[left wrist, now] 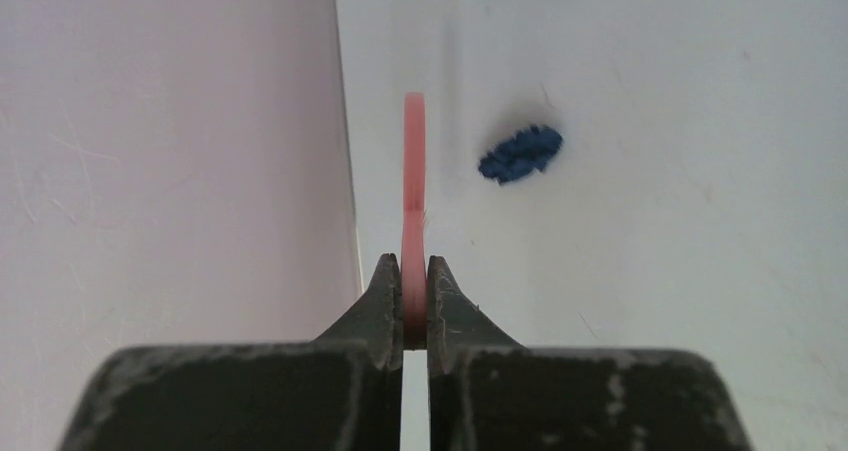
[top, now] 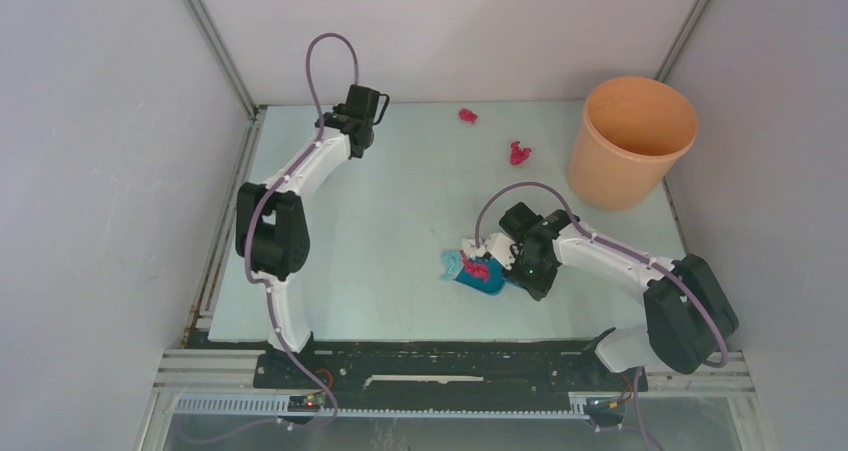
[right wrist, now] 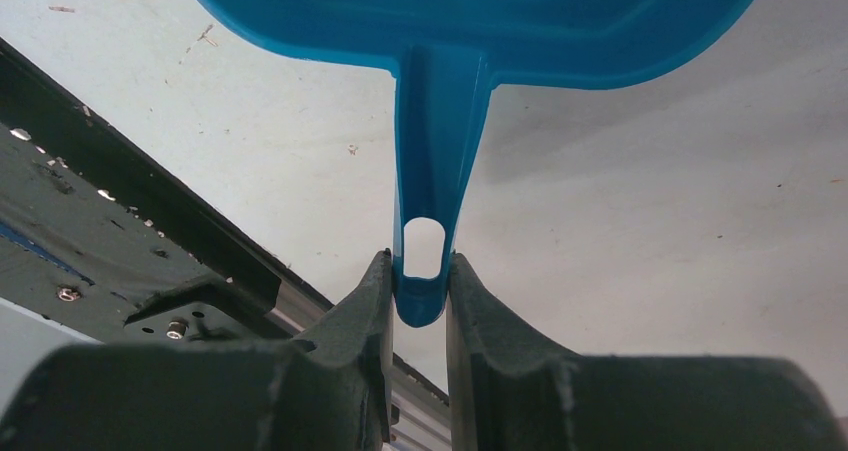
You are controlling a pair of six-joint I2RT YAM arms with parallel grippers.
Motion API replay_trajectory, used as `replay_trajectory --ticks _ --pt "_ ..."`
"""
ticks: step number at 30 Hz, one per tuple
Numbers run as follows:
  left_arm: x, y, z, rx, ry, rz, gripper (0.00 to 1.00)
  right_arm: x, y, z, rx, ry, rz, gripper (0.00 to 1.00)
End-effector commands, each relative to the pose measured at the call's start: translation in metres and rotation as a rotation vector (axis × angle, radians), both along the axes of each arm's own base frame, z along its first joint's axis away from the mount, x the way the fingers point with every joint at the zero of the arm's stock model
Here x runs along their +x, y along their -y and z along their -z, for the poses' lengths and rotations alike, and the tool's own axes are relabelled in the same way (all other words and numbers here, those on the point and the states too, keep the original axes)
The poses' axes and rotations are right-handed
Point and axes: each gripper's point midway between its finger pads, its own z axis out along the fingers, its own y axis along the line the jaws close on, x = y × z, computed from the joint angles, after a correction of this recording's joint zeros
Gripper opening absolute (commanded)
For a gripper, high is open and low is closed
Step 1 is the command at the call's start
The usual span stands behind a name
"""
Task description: Sweep away the paper scraps from the table
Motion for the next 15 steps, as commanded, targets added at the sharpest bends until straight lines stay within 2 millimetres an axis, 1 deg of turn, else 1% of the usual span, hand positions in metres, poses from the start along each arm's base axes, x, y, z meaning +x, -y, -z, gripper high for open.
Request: replay_trajectory --ticks 1,2,4,6,8,10,12,13,15 --pt "0.047 -0.007 -0.023 0.092 0.104 -0.004 0.0 0.003 -0.005 -0.005 0.006 0.01 -0.001 0.04" --pt "0.055 -0.007 -0.026 0.071 0.12 -0.006 0.0 0.002 -0.006 -0.005 0.007 0.007 -0.001 0.04" --pt "0.069 0.003 -0.013 -0.026 0.106 0.037 0.0 0.002 -0.006 -0.004 0.01 0.003 0.0 0.04" --pt "0.077 0.01 0.003 -0.049 0.049 0.068 0.0 0.002 -0.006 -0.004 0.005 0.001 -0.002 0.04" --pt "0.078 0.017 0.018 -0.076 0.001 0.082 0.0 0.001 -0.004 -0.003 -0.005 -0.001 0.0 0.04" --pt "0.072 0.03 0.031 -0.147 -0.033 0.103 0.0 0.002 -0.003 -0.003 -0.01 0.002 -0.001 0.04" --pt "0.062 0.044 0.039 -0.212 -0.069 0.123 0.0 0.002 -0.003 -0.003 -0.01 0.003 -0.002 0.04" --pt "0.055 0.052 0.042 -0.247 -0.087 0.135 0.0 0.002 -0.004 -0.003 -0.01 0.003 -0.002 0.04" --pt "0.038 0.07 0.041 -0.308 -0.121 0.166 0.0 0.002 -0.004 -0.002 -0.012 0.002 -0.005 0.04"
